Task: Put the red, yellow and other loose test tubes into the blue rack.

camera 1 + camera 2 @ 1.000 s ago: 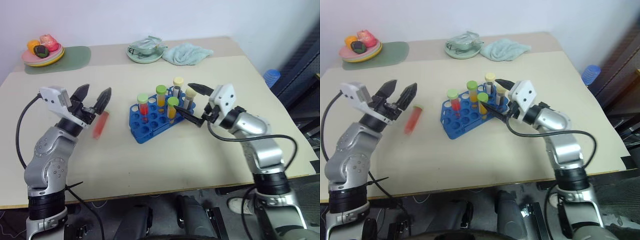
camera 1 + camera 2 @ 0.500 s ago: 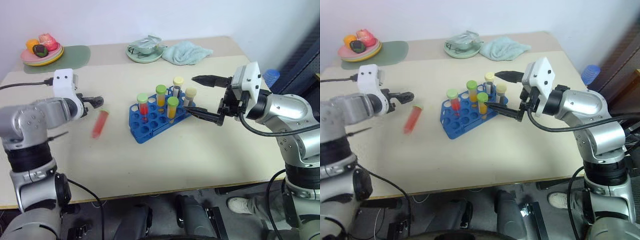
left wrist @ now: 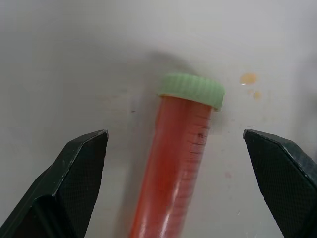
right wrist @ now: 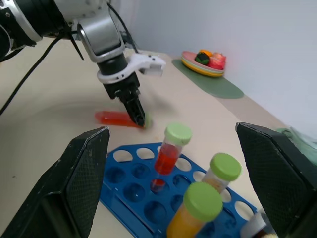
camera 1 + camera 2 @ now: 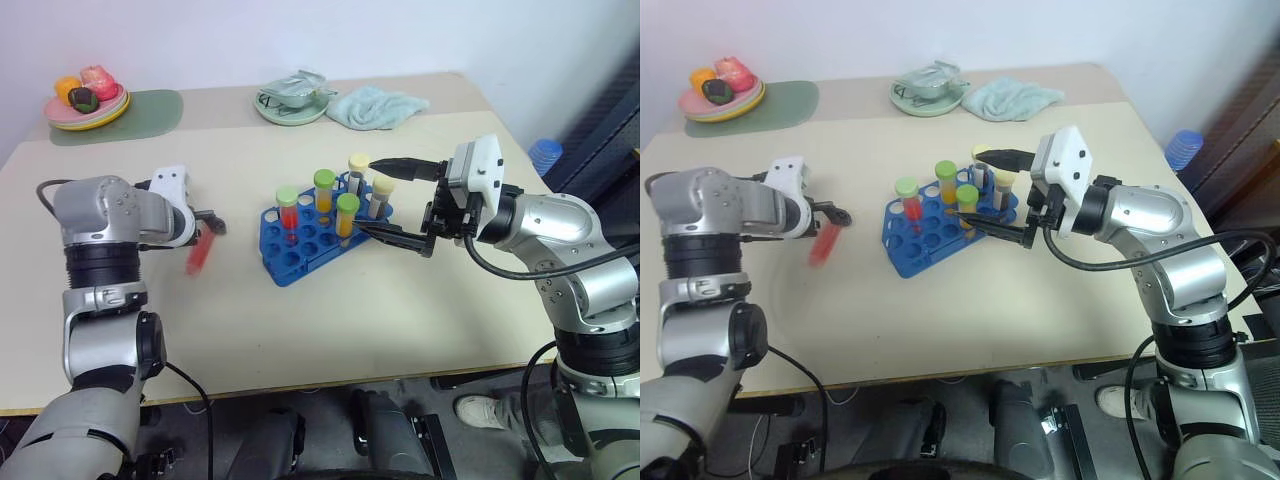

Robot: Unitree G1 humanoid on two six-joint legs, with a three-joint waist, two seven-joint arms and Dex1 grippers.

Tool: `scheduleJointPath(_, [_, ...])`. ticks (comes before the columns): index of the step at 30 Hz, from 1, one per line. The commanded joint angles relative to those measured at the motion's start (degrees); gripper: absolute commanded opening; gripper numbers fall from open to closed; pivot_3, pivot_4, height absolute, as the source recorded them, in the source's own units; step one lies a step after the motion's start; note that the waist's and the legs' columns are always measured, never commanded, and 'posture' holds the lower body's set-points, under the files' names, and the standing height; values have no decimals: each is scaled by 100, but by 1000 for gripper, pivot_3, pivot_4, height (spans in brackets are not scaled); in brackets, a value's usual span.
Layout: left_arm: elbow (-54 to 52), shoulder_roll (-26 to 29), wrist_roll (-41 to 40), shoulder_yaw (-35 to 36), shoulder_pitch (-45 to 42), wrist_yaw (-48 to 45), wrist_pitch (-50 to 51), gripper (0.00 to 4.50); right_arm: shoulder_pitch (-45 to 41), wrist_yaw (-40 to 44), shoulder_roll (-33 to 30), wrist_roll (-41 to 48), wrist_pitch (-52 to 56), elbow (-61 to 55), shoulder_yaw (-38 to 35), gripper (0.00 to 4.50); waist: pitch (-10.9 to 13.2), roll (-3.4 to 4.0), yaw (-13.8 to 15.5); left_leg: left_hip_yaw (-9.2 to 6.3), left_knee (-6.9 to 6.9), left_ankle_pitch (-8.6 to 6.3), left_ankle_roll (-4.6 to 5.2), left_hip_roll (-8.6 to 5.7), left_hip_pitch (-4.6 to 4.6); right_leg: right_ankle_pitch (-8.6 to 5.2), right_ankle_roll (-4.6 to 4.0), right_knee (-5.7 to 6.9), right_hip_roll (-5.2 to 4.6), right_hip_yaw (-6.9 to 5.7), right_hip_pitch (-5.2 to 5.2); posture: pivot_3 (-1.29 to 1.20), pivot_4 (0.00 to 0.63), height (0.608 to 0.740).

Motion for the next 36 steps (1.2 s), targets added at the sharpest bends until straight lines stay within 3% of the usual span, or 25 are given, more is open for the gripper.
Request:
scheduleJointPath(1, [355, -21, 329, 0, -367, -4, -46, 4500, 22, -59, -12, -1, -116, -195, -126, 4153, 0, 0, -4, 0, 0, 0, -1, 0, 0, 0, 0, 0, 0, 0, 0, 0, 150, 740])
scheduleJointPath(10, [1368, -207, 914, 170, -986, 81, -85, 4500, 101, -139, -28, -3, -145, -232, -154, 4153, 0, 0, -4, 0, 0, 1, -1, 0, 0, 0, 1, 2, -1, 0, 0, 0, 150, 740])
scheduleJointPath(13, [1539, -198, 1047, 83, -1103, 33, -152, 3643, 119, -175, -11, -10, -155, -246, -136, 4218, 0, 0, -6, 0, 0, 1, -2, 0, 0, 0, 1, 3, -1, 0, 0, 0, 150, 740])
scheduleJointPath(18, [1555, -221, 1199, 77, -1126, -31, -71, 1160, 151, -210, 12, -25, -182, -254, -107, 4218, 0, 0, 3, 0, 1, 1, -2, 0, -1, 1, 1, 3, -1, 1, -1, 0, 150, 740])
scheduleJointPath(19, [1478, -221, 1210, 79, -1103, -60, 9, 826, 158, -214, 12, -32, -190, -250, -102, 4218, 0, 0, 3, 0, 1, 1, -2, 0, -1, 1, 1, 2, -1, 1, -1, 0, 150, 740])
scheduleJointPath(26, [494, 141, 808, -24, -618, -391, 315, 826, 180, -214, 63, -90, -268, -184, -44, 4218, 0, 0, -33, 1, -1, 1, -2, 1, 0, 1, 1, 5, -1, 4, -2, 0, 150, 740])
scheduleJointPath(28, [-645, 327, 465, 10, -141, -728, 315, 826, 176, -209, 91, -109, -294, -158, -30, 4218, 0, 0, -54, 3, -2, 2, -3, 2, -1, 1, 1, 9, 0, 8, -8, 0, 150, 740])
scheduleJointPath(31, [-2714, 831, -312, 74, 1037, -1926, -261, 826, 195, -203, 124, -127, -335, -129, -23, 4218, 0, 0, -54, 5, -3, 3, -5, 5, -8, 1, 0, 12, 0, 12, -16, 0, 150, 740])
scheduleJointPath(33, [-3762, 1358, -761, 99, 2070, -3199, -1302, 826, 215, -209, 140, -123, -350, -116, -34, 4218, 0, 1, -29, 6, -3, 2, -4, 5, -9, 1, -1, 10, 0, 12, -16, 0, 150, 740])
scheduleJointPath(36, [-4528, 1872, -1246, 344, 3168, -4311, -1961, 826, 259, -257, 180, -115, -353, -105, -52, 4218, 0, 3, -8, 7, -4, 2, -4, 4, -6, 1, -2, 4, -1, 12, -11, 0, 150, 740])
